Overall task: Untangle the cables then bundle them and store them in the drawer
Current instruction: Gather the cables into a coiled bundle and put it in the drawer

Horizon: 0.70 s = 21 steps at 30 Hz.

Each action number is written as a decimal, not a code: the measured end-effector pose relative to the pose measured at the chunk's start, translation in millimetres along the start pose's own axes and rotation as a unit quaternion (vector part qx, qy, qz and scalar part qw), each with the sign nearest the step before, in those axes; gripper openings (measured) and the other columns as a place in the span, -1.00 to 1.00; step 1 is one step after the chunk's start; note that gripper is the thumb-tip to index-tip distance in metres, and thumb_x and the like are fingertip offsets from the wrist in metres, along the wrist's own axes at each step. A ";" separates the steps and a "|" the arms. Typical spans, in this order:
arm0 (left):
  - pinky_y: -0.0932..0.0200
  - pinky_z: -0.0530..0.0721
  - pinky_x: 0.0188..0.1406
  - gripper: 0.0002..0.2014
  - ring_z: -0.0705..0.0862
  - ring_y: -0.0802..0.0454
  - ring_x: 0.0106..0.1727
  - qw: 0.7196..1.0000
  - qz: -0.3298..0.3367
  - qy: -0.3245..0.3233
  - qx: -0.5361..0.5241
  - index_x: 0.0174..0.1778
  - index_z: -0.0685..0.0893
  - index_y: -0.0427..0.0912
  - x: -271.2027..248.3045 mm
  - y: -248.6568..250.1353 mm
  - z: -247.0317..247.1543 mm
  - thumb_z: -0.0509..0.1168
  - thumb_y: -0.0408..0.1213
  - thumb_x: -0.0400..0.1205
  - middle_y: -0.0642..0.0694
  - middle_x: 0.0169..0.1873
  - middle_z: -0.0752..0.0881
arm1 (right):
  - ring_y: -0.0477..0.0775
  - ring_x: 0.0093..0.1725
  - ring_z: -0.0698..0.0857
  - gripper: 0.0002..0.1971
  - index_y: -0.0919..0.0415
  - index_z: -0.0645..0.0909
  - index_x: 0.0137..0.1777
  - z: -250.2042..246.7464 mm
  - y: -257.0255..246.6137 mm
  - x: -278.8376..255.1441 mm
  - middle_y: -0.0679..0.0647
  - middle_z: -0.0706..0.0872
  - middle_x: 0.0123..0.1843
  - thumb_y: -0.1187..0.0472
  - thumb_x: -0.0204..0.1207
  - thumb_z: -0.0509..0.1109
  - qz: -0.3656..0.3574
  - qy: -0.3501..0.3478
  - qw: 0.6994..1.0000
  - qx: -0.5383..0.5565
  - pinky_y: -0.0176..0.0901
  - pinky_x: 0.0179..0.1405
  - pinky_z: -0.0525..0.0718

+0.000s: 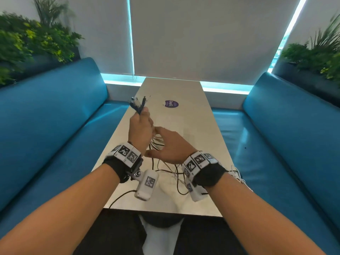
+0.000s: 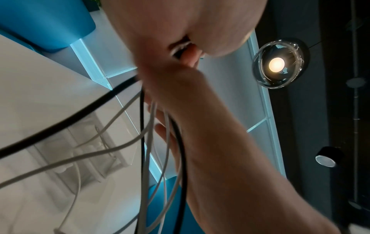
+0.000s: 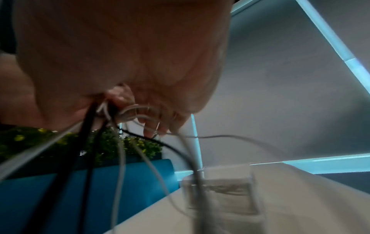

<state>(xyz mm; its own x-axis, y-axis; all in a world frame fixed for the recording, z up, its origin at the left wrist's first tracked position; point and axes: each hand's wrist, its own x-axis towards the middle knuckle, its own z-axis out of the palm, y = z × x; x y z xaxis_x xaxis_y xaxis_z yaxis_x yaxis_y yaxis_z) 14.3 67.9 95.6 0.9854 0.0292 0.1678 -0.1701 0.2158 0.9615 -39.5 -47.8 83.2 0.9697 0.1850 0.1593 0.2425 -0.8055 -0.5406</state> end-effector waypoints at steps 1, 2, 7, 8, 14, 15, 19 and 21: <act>0.12 0.34 -0.52 -0.65 0.32 0.08 -0.56 1.000 0.005 -0.004 -0.003 -0.29 0.41 -0.09 -1.9 -0.4 -0.1 0.08 -0.11 0.83 0.00 -0.54 0.34 | 0.01 0.23 0.66 -0.33 0.10 0.46 0.41 5.7 -4.7 7.2 -0.02 0.68 0.33 -0.21 0.41 0.54 0.006 -0.008 1.000 0.002 -0.14 0.14 0.57; 0.13 0.32 -0.53 -0.64 0.31 0.08 -0.56 1.000 0.007 -0.008 -0.010 -0.30 0.39 -0.08 -3.8 0.3 -0.9 0.08 -0.11 0.84 0.01 -0.55 0.33 | 0.04 0.10 0.71 -0.48 0.13 0.51 0.29 11.1 -7.2 12.3 0.00 0.75 0.18 -0.12 0.46 0.53 0.006 -0.007 1.000 0.016 -0.09 0.04 0.62; 0.18 0.28 -0.56 -0.61 0.22 0.09 -0.57 0.998 -0.032 0.006 -0.050 -0.34 0.33 -0.06 0.5 8.8 -16.1 0.08 -0.09 0.83 0.05 -0.58 0.28 | 0.00 -0.35 0.73 -0.70 0.27 0.68 -0.06 21.4 3.9 13.7 0.10 0.75 -0.27 0.04 0.70 0.28 0.049 -0.052 0.992 0.104 -0.15 -0.33 0.71; 0.22 0.25 -0.58 -0.61 0.21 0.10 -0.58 0.997 -0.040 0.023 -0.055 -0.35 0.33 -0.05 5.5 10.3 -20.9 0.09 -0.09 0.83 0.07 -0.59 0.28 | 0.04 -0.35 0.73 -0.65 0.28 0.67 -0.08 20.0 6.9 10.3 0.17 0.75 -0.25 -0.02 0.69 0.27 0.060 -0.058 0.991 0.108 -0.10 -0.33 0.74; 0.26 0.19 -0.60 -0.62 0.18 0.12 -0.62 0.991 -0.065 0.071 -0.098 -0.36 0.33 -0.03 35.5 7.3 -44.5 0.09 -0.10 0.81 0.08 -0.62 0.25 | -0.04 -0.50 0.50 -0.49 0.21 0.51 -0.26 11.3 42.3 -11.0 0.03 0.50 -0.42 -0.26 0.61 0.29 0.088 -0.054 0.988 0.115 -0.12 -0.42 0.58; 0.27 0.19 -0.61 -0.62 0.18 0.11 -0.62 0.991 -0.070 0.071 -0.092 -0.36 0.33 -0.02 35.6 3.4 -44.3 0.09 -0.10 0.81 0.07 -0.62 0.25 | -0.05 -0.48 0.46 -0.47 0.25 0.50 -0.25 10.6 44.1 -12.4 0.04 0.48 -0.42 -0.27 0.61 0.28 0.083 -0.053 0.989 0.109 -0.09 -0.39 0.53; 0.34 0.17 -0.65 -0.62 0.18 0.14 -0.65 0.984 -0.083 0.112 -0.109 -0.36 0.33 -0.04 41.9 -0.8 -51.0 0.09 -0.11 0.81 0.09 -0.65 0.26 | -0.05 -0.48 0.46 -0.65 0.08 0.53 -0.19 8.7 50.1 -22.7 -0.01 0.50 -0.38 -0.18 0.64 0.28 0.110 -0.076 0.975 0.177 -0.19 -0.47 0.53; 0.33 0.17 -0.66 -0.64 0.18 0.14 -0.66 0.978 -0.093 0.145 -0.121 -0.36 0.33 -0.04 49.4 -0.1 -60.2 0.08 -0.12 0.80 0.10 -0.66 0.27 | -0.06 -0.52 0.42 -0.64 0.08 0.51 -0.21 8.1 59.0 -32.0 0.00 0.49 -0.39 -0.19 0.64 0.29 0.131 -0.090 0.971 0.181 -0.25 -0.54 0.47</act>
<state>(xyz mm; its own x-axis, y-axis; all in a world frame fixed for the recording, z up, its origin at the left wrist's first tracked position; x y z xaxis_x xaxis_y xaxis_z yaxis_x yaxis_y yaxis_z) 63.5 128.1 90.7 0.9659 0.2354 -0.1082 -0.0146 0.4665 0.8844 -56.0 -96.7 39.5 0.9810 0.1222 -0.1509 -0.0496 -0.5937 -0.8031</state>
